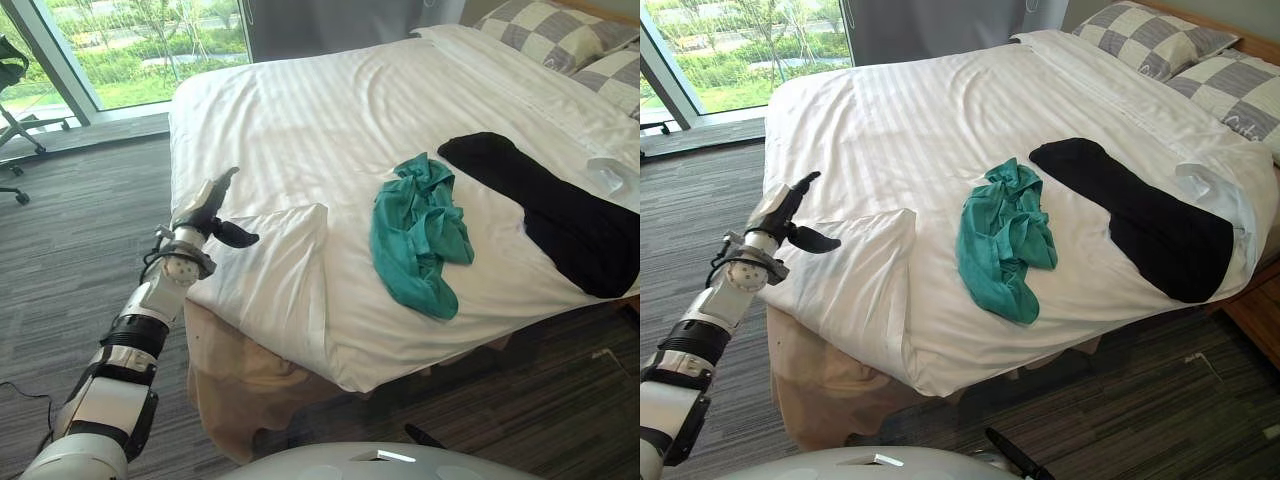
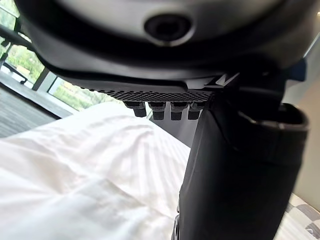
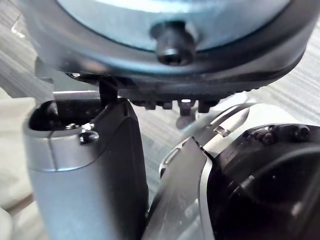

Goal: Tidy up the quilt and then pick up the clothes from the bed and put them into the laundry hamper

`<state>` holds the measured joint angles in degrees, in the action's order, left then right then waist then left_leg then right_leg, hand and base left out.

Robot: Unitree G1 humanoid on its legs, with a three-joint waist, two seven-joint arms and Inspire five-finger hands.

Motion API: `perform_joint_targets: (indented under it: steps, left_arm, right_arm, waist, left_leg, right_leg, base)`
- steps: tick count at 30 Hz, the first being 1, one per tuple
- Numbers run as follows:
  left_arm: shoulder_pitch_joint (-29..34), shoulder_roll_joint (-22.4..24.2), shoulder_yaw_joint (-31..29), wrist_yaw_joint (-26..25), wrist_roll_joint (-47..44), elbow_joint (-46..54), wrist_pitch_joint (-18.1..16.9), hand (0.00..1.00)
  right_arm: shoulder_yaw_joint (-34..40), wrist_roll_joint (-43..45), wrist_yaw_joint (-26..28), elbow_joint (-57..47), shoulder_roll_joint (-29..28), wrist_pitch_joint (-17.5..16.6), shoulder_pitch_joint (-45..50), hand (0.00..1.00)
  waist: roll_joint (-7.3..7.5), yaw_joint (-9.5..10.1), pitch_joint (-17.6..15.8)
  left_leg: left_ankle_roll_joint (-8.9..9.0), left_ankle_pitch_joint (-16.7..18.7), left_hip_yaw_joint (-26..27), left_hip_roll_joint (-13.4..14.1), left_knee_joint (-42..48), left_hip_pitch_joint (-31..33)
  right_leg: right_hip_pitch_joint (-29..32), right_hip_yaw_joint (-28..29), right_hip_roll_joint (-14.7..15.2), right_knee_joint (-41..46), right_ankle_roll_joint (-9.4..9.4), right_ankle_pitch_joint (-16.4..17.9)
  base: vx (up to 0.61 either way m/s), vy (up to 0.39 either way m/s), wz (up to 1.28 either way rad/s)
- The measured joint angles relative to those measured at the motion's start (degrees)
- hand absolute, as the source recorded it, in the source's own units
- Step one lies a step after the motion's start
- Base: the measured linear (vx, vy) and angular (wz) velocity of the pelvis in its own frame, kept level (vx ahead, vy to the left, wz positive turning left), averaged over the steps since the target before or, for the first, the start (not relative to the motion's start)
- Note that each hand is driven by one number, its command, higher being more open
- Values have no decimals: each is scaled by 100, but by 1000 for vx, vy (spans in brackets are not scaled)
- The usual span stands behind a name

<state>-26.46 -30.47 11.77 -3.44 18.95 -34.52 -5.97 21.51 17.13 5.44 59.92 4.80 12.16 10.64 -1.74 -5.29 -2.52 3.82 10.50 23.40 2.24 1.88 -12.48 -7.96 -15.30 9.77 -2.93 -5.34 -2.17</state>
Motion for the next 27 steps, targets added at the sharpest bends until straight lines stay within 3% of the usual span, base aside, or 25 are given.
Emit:
perform_joint_targets:
  steps: [5, 10, 11, 17, 20, 27]
  left_arm:
    - [88, 188, 219, 60, 203, -156, 168, 100]
    - [132, 527, 289, 91, 332, -449, 455, 100]
    - [131, 557, 304, 71, 438, -513, 525, 0]
    - [-46, 616, 291, 22, 582, -540, 1020, 0]
    - [-168, 578, 285, 36, 582, -557, 1230, 0]
    - [153, 448, 299, 419, 336, -460, 1021, 0]
  right_arm:
    - [-166, 1, -101, -15, 5, 0, -40, 100]
    - [-195, 6, -160, -134, 8, 3, -217, 100]
    - [-202, 11, -199, -135, 3, 3, -280, 100]
    - [-404, 14, -303, -264, 133, -24, -356, 100]
    - [-424, 7, -333, -269, 146, -41, -369, 100]
    - [-540, -248, -325, -247, 155, -163, -431, 100]
  waist:
    - [-12, -130, -36]
    - [-78, -234, -205]
    - [-77, -274, -249]
    - [-289, -299, -443]
    - [-321, -329, -463]
    - [-286, -433, -540]
  left_leg:
    - [3, 1, 60, 19, 2, 11]
    - [0, -1, 176, 25, 33, 311]
    - [-1, -3, 191, 25, 78, 430]
    - [47, -50, 331, 78, 92, 501]
    - [66, -65, 364, 112, 94, 486]
    - [98, -123, 168, 116, 93, 323]
  right_leg:
    - [49, 43, -17, 29, 1, 2]
    - [482, 169, -21, 188, 2, 5]
    - [580, 172, -41, 187, 1, 5]
    - [692, 300, -87, 175, 7, 9]
    - [672, 297, -93, 159, 7, 10]
    - [292, 74, -96, -32, 4, 12]
  base:
    - [-36, -59, -6]
    - [-68, -41, -11]
    - [-70, -63, -5]
    - [-57, -72, -9]
    - [-58, -53, -2]
    - [-56, -51, 15]
